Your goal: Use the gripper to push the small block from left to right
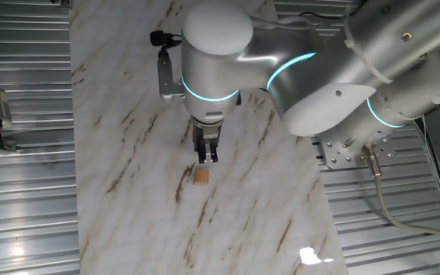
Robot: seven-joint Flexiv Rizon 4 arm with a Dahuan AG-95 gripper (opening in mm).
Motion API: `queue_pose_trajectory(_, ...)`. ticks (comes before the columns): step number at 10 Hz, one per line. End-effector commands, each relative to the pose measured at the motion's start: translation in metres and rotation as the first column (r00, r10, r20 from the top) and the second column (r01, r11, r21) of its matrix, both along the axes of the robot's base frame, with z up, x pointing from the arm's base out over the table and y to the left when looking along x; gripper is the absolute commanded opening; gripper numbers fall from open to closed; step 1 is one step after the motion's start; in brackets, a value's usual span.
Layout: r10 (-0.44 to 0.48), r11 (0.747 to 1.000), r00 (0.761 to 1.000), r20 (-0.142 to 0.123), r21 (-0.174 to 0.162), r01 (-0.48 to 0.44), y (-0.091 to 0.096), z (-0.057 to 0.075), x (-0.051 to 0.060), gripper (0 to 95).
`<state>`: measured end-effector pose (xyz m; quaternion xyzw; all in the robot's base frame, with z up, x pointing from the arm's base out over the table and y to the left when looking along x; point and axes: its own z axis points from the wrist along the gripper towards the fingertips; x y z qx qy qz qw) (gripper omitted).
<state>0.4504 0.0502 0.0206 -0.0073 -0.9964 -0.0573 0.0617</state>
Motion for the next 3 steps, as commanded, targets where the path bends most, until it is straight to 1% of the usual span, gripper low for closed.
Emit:
queue_pose_trajectory(1, 0.01, 1.0, 1.0, -0.005, 0.02, -0.01, 0.0002, 0.0034, -0.0018, 0.0)
queue_pose_trajectory(3, 0.013, 0.999, 1.0, -0.012, 0.032, -0.012, 0.0002, 0.0035, -0.0018, 0.0)
